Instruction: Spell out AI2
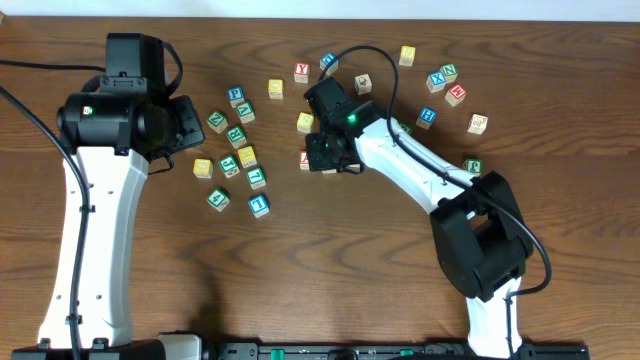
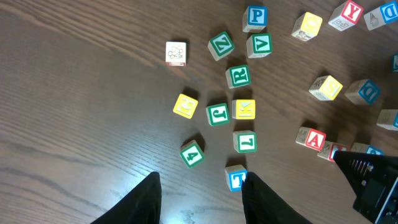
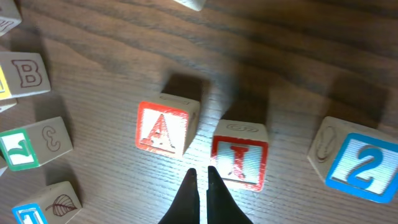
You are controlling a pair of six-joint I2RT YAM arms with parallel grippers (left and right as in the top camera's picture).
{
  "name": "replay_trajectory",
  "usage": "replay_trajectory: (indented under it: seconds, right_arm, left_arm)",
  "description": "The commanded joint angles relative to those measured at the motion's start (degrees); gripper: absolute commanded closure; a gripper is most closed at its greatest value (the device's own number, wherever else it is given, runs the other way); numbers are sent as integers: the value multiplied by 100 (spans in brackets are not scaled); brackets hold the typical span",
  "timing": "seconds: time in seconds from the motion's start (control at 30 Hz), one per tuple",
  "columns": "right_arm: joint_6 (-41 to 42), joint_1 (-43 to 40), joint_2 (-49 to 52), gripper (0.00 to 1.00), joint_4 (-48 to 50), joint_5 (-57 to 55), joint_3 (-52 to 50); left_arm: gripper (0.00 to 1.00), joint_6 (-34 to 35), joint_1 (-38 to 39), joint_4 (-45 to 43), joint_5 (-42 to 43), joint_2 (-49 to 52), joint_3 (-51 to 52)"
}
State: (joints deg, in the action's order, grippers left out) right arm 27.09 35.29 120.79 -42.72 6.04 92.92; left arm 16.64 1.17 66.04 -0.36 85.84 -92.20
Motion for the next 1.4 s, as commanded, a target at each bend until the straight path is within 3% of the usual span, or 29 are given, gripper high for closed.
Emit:
replay_trajectory:
  seconds: [0.0,1.37]
  right_arm:
    - [-39,129,-22,99,11,-7,-48]
    - [-142,175,330,99,337,-258,-122]
  left_arm:
    - [59,-52,-28,15,-72,26,-87]
    - [59,-52,-28,15,-72,26,-87]
